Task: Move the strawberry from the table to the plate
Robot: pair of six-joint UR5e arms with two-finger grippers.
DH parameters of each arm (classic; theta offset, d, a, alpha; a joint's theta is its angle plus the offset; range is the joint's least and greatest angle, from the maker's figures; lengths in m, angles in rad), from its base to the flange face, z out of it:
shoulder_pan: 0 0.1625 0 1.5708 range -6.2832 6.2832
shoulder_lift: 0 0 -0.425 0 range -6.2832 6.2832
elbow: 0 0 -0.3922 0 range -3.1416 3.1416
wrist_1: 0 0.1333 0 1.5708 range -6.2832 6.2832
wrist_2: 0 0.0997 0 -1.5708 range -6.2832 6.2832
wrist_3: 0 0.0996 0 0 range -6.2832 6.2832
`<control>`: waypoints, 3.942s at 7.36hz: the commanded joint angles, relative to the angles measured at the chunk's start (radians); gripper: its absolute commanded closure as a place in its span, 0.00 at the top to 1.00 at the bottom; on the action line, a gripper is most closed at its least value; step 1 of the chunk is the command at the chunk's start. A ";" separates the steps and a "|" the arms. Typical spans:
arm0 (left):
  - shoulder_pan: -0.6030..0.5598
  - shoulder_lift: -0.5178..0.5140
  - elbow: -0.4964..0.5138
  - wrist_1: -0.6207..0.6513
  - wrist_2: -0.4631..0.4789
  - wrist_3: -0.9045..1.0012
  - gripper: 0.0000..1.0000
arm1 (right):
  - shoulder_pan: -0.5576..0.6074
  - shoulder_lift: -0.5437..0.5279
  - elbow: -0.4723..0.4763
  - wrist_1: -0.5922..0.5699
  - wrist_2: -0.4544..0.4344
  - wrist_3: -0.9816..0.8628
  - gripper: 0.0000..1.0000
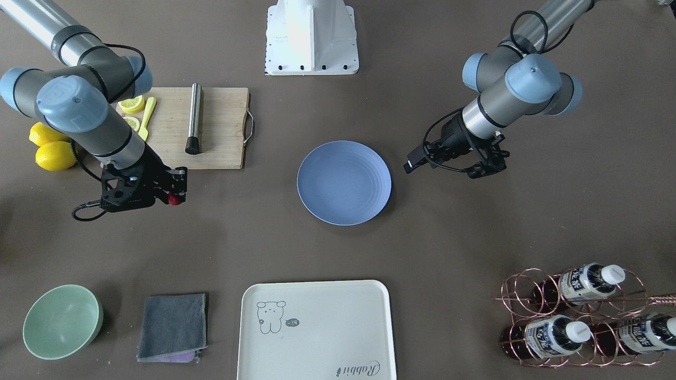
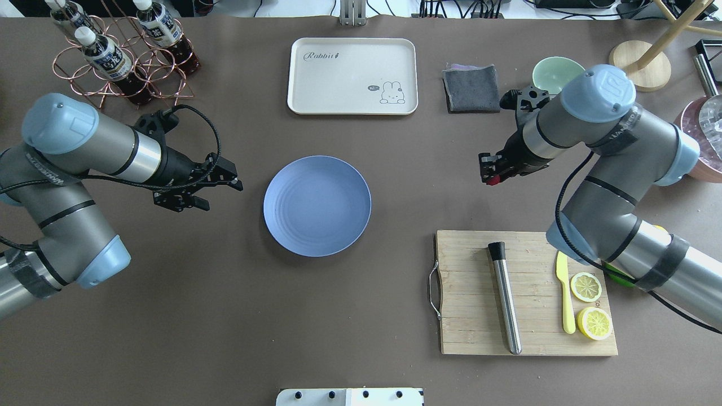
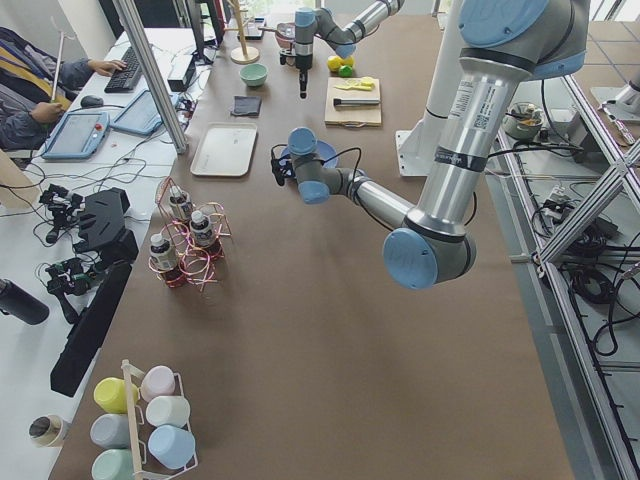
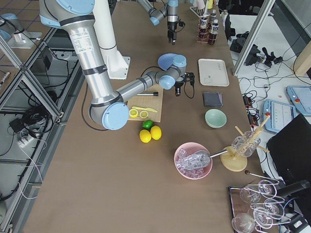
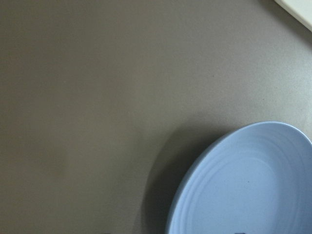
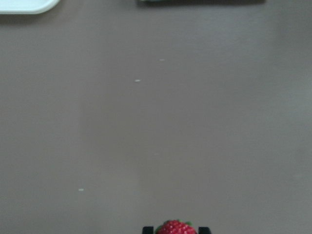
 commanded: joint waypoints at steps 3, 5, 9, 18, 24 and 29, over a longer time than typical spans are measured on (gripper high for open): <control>-0.165 0.193 -0.019 -0.002 -0.097 0.336 0.95 | -0.239 0.310 -0.011 -0.166 -0.186 0.292 0.00; -0.250 0.246 -0.013 -0.002 -0.172 0.433 0.96 | -0.296 0.408 -0.109 -0.161 -0.246 0.343 0.00; -0.261 0.283 -0.003 -0.004 -0.171 0.474 0.96 | -0.307 0.504 -0.313 -0.084 -0.315 0.350 0.00; -0.301 0.278 -0.009 -0.001 -0.177 0.477 0.97 | -0.280 0.499 -0.273 -0.103 -0.285 0.341 1.00; -0.701 0.273 -0.034 0.426 -0.263 1.226 0.97 | 0.294 -0.004 0.148 -0.316 0.146 -0.384 1.00; -0.867 0.217 -0.074 0.897 -0.254 1.642 0.97 | 0.763 -0.110 -0.084 -0.559 0.303 -1.178 1.00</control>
